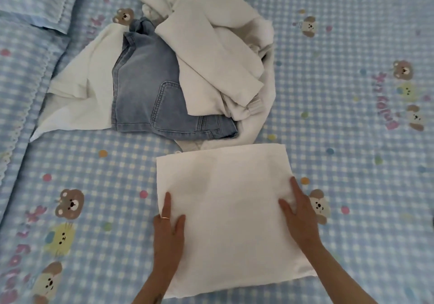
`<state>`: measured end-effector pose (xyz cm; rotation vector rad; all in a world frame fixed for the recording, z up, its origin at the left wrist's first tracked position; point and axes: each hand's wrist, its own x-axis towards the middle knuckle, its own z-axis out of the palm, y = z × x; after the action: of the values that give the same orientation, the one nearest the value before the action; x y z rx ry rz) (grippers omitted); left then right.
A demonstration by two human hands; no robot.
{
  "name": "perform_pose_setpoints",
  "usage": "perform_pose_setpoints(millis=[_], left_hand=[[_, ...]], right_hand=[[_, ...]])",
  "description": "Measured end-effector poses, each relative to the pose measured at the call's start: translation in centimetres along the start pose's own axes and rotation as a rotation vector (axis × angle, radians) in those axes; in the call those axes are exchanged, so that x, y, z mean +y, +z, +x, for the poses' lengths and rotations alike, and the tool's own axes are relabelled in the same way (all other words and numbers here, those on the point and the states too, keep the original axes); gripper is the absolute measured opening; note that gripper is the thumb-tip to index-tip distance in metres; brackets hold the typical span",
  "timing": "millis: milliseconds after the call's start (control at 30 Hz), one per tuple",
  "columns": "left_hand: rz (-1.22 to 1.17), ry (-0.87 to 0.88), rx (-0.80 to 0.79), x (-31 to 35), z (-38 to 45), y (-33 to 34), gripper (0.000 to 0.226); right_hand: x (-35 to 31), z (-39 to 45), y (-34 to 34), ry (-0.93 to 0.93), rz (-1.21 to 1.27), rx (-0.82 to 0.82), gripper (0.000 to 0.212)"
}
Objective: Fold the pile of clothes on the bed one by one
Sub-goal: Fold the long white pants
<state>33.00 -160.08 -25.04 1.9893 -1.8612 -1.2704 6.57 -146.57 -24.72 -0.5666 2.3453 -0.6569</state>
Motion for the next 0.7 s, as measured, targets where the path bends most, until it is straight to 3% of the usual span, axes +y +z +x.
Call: perform_pose_setpoints(millis=[133, 267, 700], left_hand=[[-0.065, -0.011, 0.031, 2.7, -1.6, -0.5, 0.063], [-0.128, 0.063, 0.004, 8.2, -7.1, 2.3, 0.064], [-0.264, 0.335, -0.313, 31.7, -29.4, 28.3, 0.068]], right_hand=[[-0.5, -0.7, -3.4, -0.09, 0.025, 0.108, 0.055], [2.4, -2.1, -10.8, -0.132, 0.02, 0.227, 0.052], [25.6, -6.6, -46.1, 0.108, -0.186, 0.587, 0.047]])
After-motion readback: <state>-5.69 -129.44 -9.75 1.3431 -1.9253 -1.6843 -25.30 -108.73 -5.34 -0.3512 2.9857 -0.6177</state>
